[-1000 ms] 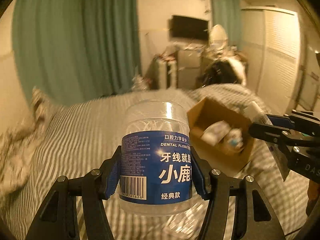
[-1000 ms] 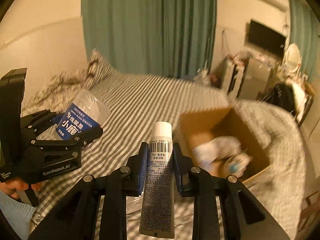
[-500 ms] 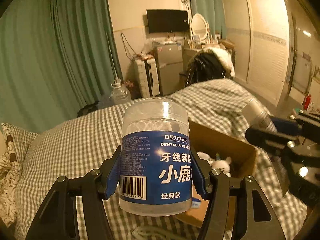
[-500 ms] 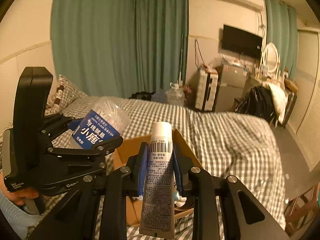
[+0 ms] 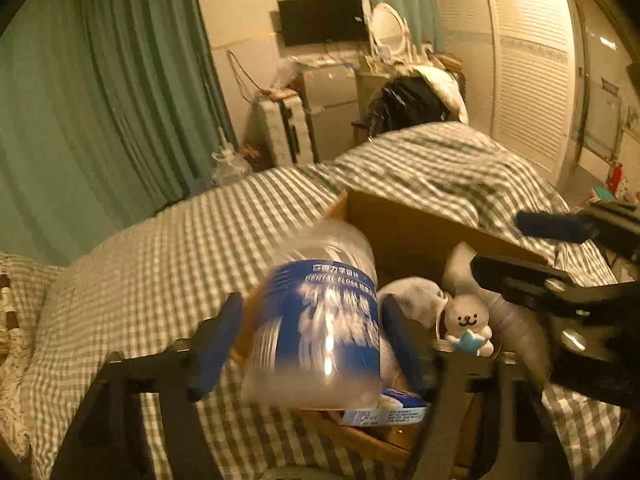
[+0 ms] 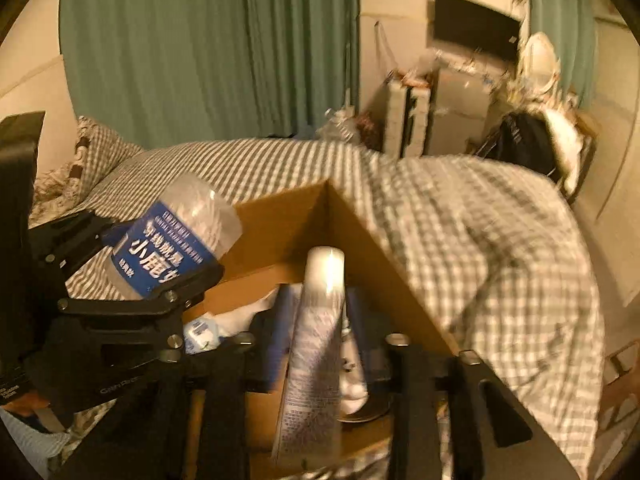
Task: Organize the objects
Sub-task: 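Carry the floss jar and toothpaste tube into the box and release both, then grasp the foil blister pack with the left tool while the right tool grasps the grey hanger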
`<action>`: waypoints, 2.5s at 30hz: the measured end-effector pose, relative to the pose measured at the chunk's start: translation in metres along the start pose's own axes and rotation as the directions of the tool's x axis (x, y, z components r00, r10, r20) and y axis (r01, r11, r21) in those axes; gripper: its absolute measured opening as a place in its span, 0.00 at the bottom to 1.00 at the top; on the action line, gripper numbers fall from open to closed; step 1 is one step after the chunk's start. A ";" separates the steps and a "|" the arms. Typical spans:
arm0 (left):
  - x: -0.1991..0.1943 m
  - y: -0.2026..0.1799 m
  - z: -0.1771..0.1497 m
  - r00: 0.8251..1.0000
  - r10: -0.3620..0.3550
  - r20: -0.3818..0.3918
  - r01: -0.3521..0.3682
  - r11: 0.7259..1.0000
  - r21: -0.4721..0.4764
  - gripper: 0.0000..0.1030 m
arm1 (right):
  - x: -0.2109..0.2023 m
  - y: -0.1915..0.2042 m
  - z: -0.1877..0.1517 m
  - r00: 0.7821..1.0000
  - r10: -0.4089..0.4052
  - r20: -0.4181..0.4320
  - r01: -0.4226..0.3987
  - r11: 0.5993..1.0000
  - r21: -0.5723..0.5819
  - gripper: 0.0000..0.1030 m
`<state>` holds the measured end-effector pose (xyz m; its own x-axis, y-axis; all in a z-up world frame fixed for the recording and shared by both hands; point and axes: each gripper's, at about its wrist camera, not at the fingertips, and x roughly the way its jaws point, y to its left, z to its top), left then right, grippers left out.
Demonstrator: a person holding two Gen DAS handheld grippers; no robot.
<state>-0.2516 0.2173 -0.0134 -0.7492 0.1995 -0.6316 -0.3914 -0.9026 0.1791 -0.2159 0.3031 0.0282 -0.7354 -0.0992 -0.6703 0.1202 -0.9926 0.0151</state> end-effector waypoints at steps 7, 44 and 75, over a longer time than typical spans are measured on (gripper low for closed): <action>-0.076 0.036 0.008 0.994 0.057 0.089 -0.053 0.998 -0.042 0.98 | -0.075 0.006 0.012 0.996 -0.014 0.083 0.012 1.000 0.022 0.64; -0.023 0.035 -0.232 0.959 -0.072 -0.274 0.047 0.994 -0.099 0.99 | -0.046 0.101 -0.158 0.985 0.079 -0.153 -0.073 0.996 0.041 0.70; -0.066 0.145 -0.242 0.971 0.085 -0.225 -0.146 0.952 -0.268 0.72 | 0.091 0.186 -0.107 0.941 -0.007 -0.337 -0.066 0.977 -0.204 0.71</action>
<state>-0.1298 -0.0194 -0.1289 -0.6402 0.0309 -0.7676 -0.1202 -0.9909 0.0604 -0.1890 0.1165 -0.1096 -0.4681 -0.0633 -0.8814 0.3025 -0.9487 -0.0925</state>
